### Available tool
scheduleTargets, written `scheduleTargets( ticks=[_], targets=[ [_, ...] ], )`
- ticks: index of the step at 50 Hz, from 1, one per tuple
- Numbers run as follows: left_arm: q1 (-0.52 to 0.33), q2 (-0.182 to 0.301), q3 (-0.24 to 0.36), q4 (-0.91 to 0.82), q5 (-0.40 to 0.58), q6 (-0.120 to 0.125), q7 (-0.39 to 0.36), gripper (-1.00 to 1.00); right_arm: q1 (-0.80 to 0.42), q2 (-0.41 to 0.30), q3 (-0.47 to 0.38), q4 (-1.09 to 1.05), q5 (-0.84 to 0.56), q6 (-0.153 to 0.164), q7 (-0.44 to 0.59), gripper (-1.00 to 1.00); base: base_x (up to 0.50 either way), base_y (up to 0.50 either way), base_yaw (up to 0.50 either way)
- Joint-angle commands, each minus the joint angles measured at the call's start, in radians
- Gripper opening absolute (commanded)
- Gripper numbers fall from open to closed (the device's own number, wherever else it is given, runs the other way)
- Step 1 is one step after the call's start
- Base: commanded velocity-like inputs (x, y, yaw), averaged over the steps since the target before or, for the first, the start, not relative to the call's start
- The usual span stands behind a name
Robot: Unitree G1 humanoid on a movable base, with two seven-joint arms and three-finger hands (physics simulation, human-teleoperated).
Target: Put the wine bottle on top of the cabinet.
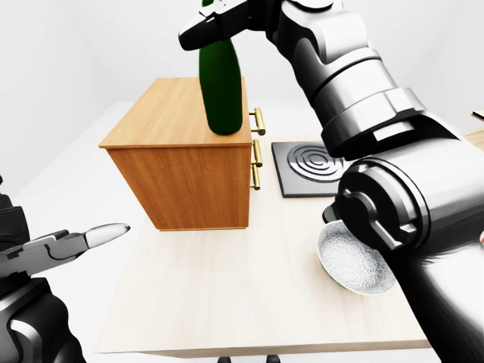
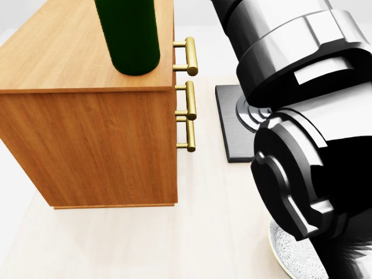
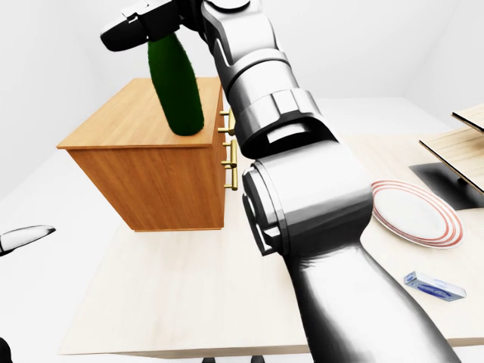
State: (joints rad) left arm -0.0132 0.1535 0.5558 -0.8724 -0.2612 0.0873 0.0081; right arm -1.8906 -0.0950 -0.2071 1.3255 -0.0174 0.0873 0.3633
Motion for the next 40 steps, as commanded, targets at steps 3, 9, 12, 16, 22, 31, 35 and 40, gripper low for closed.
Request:
scheduleTargets(
  ticks=[3, 9, 12, 16, 22, 31, 35, 40],
  targets=[
    [-0.001, 0.0, -0.006, 0.001, 0.003, 0.0, -0.001, 1.0, -0.016, -0.026, -0.016, 0.0, 0.023, 0.0, -0.059, 1.0, 0.0, 0.0, 0.0],
    [-0.003, -0.002, -0.014, 0.002, 0.008, 0.0, 0.001, 1.0, -0.029, -0.05, -0.021, 0.0, 0.032, 0.0, -0.091, 1.0, 0.0, 0.0, 0.0],
    [-0.004, -0.002, -0.018, 0.002, 0.01, 0.0, 0.001, 1.0, -0.034, -0.057, -0.022, 0.001, 0.034, 0.0, -0.096, 1.0, 0.0, 0.0, 0.0],
    [-0.005, -0.003, -0.021, 0.002, 0.012, 0.0, 0.002, 1.0, -0.041, -0.068, -0.021, 0.001, 0.032, 0.0, -0.103, 1.0, 0.0, 0.0, 0.0],
    [-0.006, -0.002, -0.019, -0.002, 0.01, 0.0, 0.001, 1.0, -0.064, -0.089, -0.031, 0.001, 0.04, 0.0, -0.127, 1.0, 0.0, 0.0, 0.0],
    [-0.01, -0.001, -0.021, -0.008, 0.008, 0.0, 0.005, 1.0, -0.093, -0.125, -0.035, -0.002, 0.048, 0.0, -0.148, 1.0, 0.0, 0.0, 0.0],
    [-0.01, -0.001, -0.022, -0.009, 0.008, 0.0, 0.005, 1.0, -0.112, -0.145, -0.038, -0.004, 0.05, 0.0, -0.161, 1.0, 0.0, 0.0, 0.0],
    [-0.012, 0.0, -0.022, -0.012, 0.008, 0.0, 0.007, 1.0, -0.132, -0.17, -0.035, -0.004, 0.046, 0.0, -0.172, 1.0, 0.0, 0.0, 0.0]
  ],
)
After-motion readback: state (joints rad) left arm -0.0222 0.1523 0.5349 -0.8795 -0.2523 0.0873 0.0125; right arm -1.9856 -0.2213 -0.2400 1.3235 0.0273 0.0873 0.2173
